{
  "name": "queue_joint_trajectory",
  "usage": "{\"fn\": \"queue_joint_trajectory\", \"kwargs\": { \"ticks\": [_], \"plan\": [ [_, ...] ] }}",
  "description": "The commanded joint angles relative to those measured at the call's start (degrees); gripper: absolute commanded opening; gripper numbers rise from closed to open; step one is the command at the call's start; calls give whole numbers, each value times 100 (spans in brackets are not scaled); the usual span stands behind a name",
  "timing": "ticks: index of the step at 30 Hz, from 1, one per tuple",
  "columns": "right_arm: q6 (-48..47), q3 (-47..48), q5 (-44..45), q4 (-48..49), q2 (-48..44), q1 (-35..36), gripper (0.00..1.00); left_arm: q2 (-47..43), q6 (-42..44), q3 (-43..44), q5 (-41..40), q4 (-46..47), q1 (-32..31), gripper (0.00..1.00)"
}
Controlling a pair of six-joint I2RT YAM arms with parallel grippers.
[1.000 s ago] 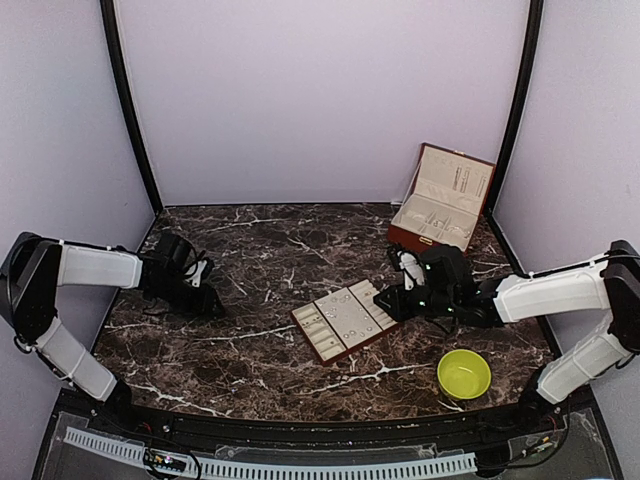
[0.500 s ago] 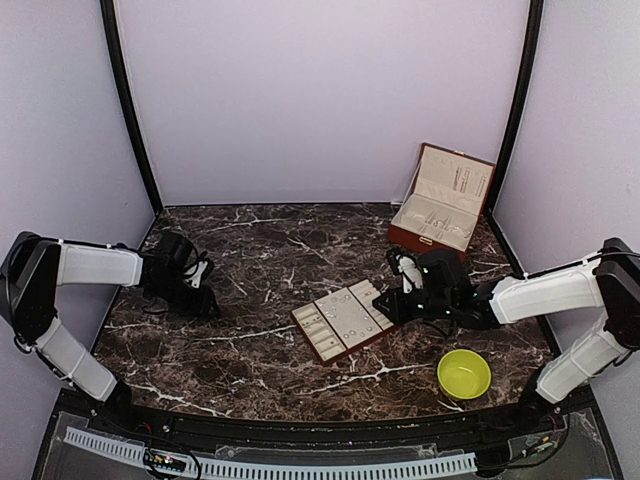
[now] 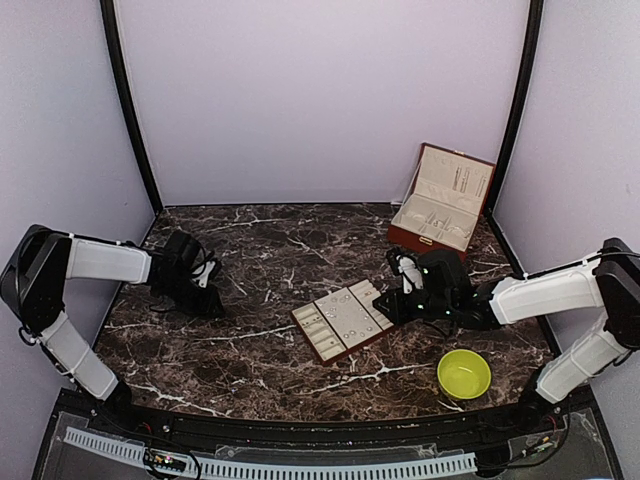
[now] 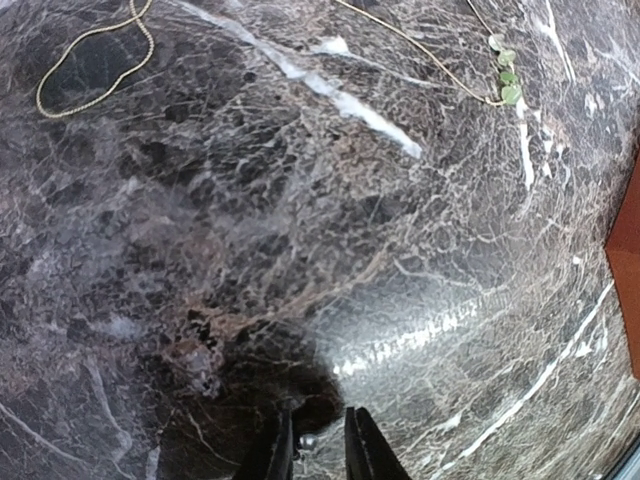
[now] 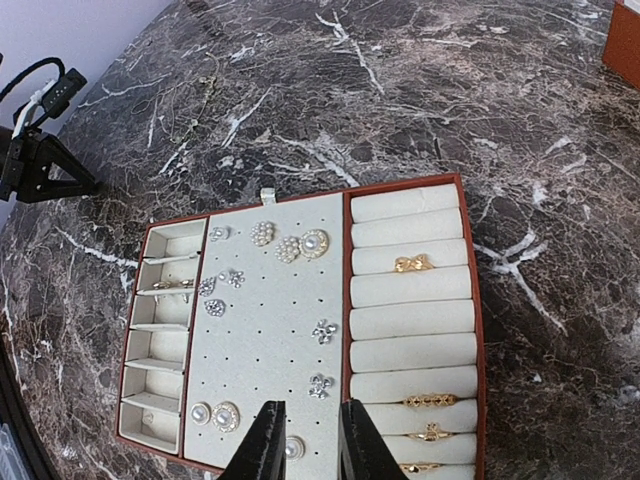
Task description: Organize the mixed jewelry
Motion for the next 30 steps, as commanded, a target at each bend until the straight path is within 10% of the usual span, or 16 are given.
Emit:
{"fn": "queue_joint_trajectory", "kwargs": {
  "ticks": [1,30],
  "plan": [
    [49,-49,4,195,61,-45,20,4,53,101,-253,-195,-116,20],
    [79,-136,56,200,69,-45,20,-323,115,22,-983,-451,-489,11]
  ]
}}
